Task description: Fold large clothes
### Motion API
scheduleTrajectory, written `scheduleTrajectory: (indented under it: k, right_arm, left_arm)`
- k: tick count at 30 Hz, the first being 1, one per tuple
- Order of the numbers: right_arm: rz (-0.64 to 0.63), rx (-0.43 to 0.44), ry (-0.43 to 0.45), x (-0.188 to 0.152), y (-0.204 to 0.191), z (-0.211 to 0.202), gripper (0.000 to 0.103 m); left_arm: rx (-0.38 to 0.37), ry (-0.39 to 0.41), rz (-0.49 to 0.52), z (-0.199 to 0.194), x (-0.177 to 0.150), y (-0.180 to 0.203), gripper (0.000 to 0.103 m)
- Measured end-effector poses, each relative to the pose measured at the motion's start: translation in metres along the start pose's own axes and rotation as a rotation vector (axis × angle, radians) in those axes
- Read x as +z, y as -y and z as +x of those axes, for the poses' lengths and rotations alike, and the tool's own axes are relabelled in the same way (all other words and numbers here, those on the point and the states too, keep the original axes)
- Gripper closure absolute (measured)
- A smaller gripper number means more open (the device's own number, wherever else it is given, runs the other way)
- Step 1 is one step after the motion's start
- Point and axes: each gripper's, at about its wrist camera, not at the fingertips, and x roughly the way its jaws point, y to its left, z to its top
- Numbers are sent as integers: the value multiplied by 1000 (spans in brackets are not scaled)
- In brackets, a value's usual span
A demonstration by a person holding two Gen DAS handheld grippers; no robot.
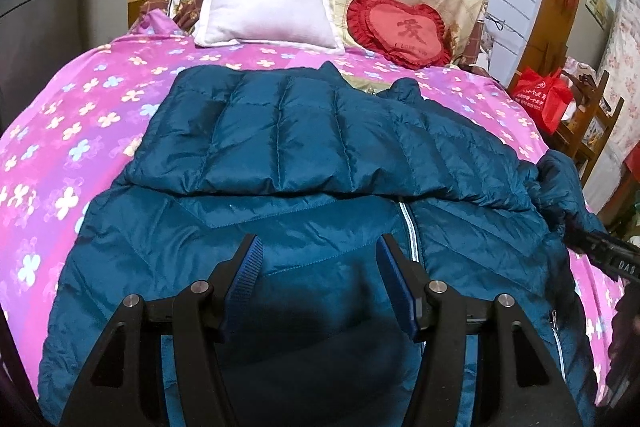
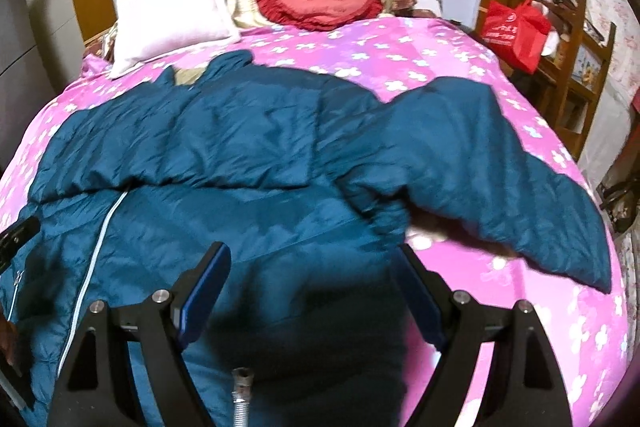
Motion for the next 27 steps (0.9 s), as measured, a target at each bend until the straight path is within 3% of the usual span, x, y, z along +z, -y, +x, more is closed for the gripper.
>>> scheduleTrajectory:
  k: [8,14,21,27]
  right_arm:
    - [43,-38,41,12,46,-11,17]
    - [128,-95,66,20,104,-15,17]
    - [243,-264,34,25,200,2,14]
    - [391,-389,-5,3,289,16,14]
  left_arm:
    - [-18,-22,-20,5,1,-4,62]
    - [-34,-1,-15,2,2,-3,61]
    - [-36,9,-21,-1,3,-5,60]
    - [-27,4,-30,2,3,-7,60]
